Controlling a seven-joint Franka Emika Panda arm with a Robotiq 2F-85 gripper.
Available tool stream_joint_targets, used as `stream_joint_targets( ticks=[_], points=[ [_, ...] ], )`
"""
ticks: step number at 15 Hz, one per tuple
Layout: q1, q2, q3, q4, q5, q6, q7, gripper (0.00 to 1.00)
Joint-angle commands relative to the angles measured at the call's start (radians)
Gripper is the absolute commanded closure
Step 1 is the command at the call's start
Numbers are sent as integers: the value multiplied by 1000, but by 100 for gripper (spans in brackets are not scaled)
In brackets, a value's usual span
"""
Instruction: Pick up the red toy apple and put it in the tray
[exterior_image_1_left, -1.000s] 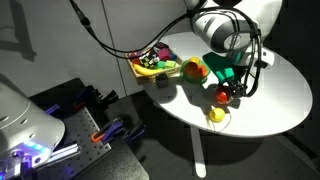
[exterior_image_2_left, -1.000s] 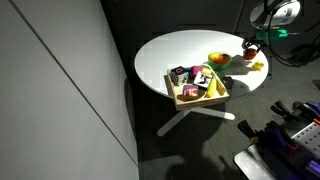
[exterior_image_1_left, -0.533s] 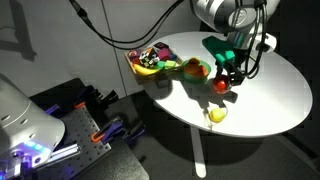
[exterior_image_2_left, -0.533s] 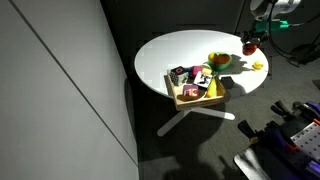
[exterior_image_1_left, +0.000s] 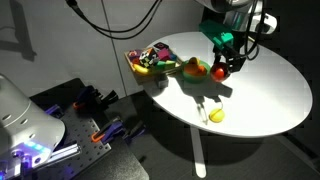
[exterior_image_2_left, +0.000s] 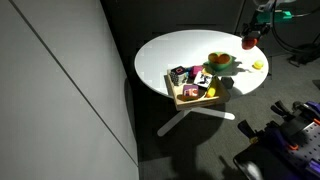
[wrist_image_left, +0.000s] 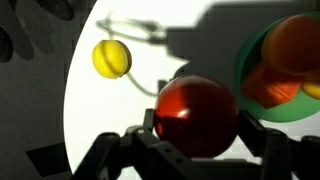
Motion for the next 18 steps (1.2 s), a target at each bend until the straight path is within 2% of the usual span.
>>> stream_joint_targets(
  ticks=[1, 5, 6, 16, 17, 18],
  points=[
    [17, -86, -12, -74, -27, -15, 21, 43],
    [16, -113, -14, -103, -34, -32, 21, 43],
    [4, -71, -1, -68, -13, -10, 0, 18],
    [5, -82, -3, -84, -13, -14, 0, 18],
    [5, -82, -3, -84, -13, -14, 0, 43],
    [5, -82, -2, -79, -12, -22, 2, 43]
  ],
)
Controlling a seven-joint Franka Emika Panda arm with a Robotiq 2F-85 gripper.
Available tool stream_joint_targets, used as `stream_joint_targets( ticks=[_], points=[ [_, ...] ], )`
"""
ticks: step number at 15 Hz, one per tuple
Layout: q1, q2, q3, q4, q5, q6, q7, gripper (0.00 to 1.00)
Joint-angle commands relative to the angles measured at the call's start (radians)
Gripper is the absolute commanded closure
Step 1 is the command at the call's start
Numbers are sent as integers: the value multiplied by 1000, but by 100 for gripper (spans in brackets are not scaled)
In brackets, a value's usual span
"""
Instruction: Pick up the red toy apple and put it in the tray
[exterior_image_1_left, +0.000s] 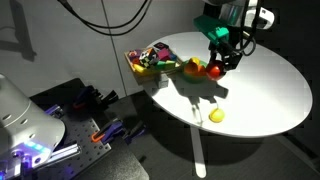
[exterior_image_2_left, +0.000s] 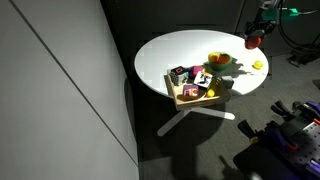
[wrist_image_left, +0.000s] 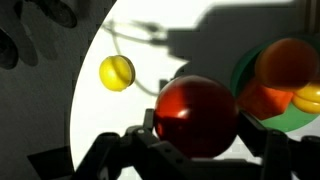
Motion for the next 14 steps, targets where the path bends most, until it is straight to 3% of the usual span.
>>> stream_joint_targets(
  ticks=[1, 7, 14],
  points=[
    [0, 1, 3, 13, 1, -17, 7, 43],
    [8, -4, 17, 36, 2, -38, 7, 43],
    [71, -14, 27, 57, -33, -67, 23, 43]
  ],
)
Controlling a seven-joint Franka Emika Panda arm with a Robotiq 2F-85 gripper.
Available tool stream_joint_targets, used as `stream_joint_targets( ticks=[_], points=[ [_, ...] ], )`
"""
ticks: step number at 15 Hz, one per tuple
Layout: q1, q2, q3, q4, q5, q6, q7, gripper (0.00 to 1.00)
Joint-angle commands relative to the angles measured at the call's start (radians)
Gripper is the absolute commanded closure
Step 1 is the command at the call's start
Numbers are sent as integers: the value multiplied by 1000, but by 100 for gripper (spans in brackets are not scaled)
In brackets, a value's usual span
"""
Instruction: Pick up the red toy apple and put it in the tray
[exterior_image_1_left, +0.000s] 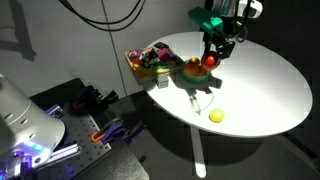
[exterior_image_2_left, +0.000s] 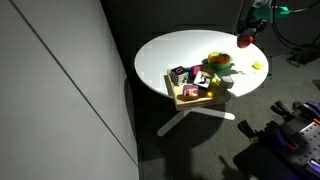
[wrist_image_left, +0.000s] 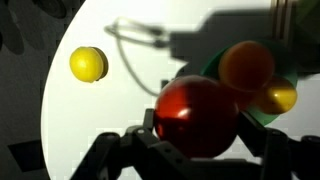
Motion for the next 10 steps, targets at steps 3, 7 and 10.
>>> stream_joint_targets(
  ticks=[3, 7, 10],
  points=[
    [49, -23, 14, 30, -47, -54, 22, 43],
    [82, -32, 35, 46, -55, -57, 17, 43],
    [101, -26, 55, 67, -52, -64, 15, 43]
  ],
)
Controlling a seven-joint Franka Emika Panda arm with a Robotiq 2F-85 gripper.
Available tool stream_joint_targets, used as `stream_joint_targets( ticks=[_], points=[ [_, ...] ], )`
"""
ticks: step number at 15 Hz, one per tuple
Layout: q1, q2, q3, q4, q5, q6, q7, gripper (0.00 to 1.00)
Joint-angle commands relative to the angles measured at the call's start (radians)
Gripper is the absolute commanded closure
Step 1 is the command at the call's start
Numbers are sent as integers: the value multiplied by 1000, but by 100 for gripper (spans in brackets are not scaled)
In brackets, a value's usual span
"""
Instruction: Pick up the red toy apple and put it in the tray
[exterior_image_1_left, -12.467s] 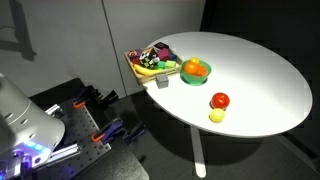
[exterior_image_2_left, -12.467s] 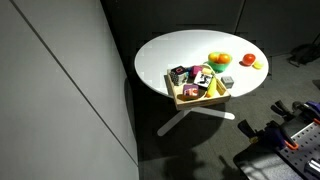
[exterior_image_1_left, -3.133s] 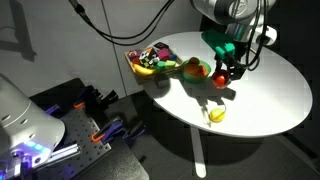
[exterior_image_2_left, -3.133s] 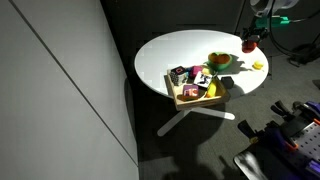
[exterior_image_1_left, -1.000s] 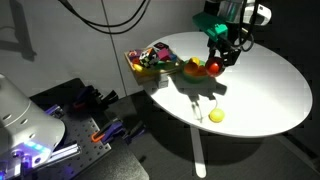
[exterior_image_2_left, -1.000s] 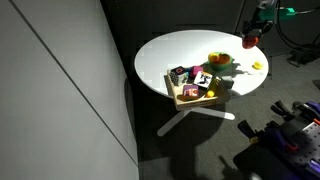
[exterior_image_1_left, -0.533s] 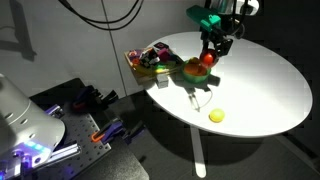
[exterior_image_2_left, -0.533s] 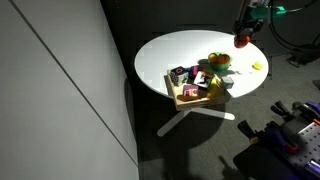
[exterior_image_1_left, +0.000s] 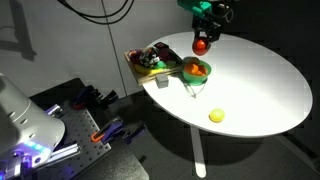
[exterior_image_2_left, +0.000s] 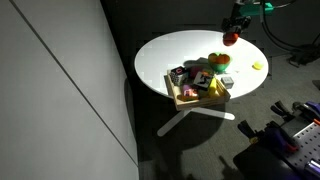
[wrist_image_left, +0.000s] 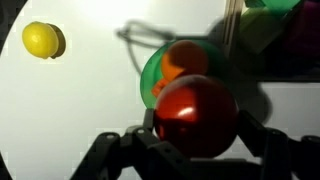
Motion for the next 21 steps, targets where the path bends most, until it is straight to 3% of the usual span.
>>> stream_joint_targets(
  ticks=[1, 8, 21],
  points=[
    [18, -10, 23, 31, -17, -43, 17, 43],
    [63, 18, 58, 71, -13, -97, 39, 43],
    [121, 112, 74, 61, -5, 6, 136, 43]
  ],
)
